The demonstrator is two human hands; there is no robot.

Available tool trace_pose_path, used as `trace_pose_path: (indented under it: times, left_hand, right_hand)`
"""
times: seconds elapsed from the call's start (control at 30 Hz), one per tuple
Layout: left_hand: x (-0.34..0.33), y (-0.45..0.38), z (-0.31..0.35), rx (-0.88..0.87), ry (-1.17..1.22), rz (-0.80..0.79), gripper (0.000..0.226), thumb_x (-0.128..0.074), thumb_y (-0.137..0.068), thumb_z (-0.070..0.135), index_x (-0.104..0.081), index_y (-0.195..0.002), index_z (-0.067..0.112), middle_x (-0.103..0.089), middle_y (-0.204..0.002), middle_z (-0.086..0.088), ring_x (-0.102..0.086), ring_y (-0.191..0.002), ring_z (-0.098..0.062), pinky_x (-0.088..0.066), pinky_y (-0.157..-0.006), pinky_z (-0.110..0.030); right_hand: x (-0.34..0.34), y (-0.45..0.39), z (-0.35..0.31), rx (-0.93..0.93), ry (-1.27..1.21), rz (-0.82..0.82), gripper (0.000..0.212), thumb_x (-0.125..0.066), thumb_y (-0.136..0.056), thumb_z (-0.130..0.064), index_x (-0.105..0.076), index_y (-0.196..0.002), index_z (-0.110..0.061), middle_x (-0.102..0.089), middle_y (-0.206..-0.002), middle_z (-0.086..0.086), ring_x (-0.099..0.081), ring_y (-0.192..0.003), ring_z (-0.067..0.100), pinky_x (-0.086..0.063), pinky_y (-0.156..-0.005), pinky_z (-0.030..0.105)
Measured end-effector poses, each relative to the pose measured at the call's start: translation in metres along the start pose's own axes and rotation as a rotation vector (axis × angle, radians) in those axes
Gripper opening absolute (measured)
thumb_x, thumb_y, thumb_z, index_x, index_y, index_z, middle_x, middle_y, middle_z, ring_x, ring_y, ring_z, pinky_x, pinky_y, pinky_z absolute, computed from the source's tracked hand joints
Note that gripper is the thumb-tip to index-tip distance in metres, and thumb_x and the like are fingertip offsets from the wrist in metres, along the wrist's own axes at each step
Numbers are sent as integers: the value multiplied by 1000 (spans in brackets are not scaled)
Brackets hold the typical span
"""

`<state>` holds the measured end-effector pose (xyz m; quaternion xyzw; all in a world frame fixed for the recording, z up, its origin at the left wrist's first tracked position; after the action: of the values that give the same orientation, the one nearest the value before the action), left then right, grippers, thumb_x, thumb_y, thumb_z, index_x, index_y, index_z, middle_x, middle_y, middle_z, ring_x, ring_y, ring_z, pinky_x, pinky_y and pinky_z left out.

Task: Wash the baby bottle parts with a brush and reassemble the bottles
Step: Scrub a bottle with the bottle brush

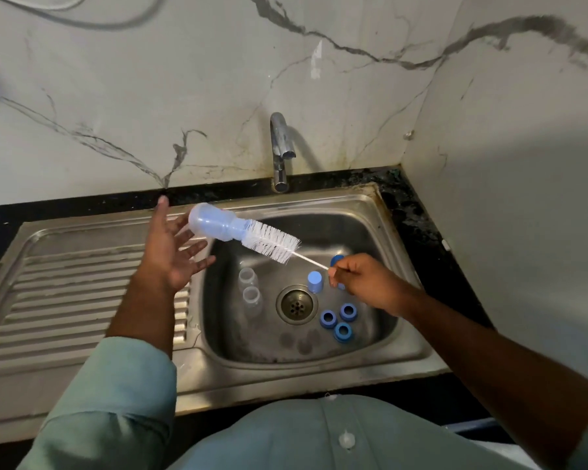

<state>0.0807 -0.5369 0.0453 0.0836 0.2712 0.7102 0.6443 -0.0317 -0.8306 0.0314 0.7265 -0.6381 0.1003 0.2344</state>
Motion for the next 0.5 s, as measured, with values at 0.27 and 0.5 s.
trace_pose_path:
  times: [0.27, 0.5]
  left_hand:
    - [-6, 0, 4, -149, -143, -41, 25, -52, -91, 2, -64, -94, 24, -65, -104, -3, -64, -82, -23, -49, -75, -40]
    - [-18, 8, -2, -159, -203, 289, 46, -71, -82, 54, -58, -100, 14, -69, -98, -12, -69, -78, -24, -58, -67, -36]
  right_hand:
    - [-2, -3, 11, 92, 86, 44, 32, -52, -94, -4, -61, -66, -16, -59, -54, -19, -52, -53, -6, -39, -58, 11]
    - [-2, 1, 17, 125, 361, 91, 25, -52, -97, -24, -65, -78, -14, -55, -58, -13, -52, -56, 1, -40, -58, 19]
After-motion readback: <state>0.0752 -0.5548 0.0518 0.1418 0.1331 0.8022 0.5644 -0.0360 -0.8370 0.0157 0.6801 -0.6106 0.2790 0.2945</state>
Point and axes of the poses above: each hand's wrist, its own y-axis away from the middle knuckle, its own x-axis out of the back of the hand, z = x × y, the point moved 3 cm from there along -y, towards the middle knuckle
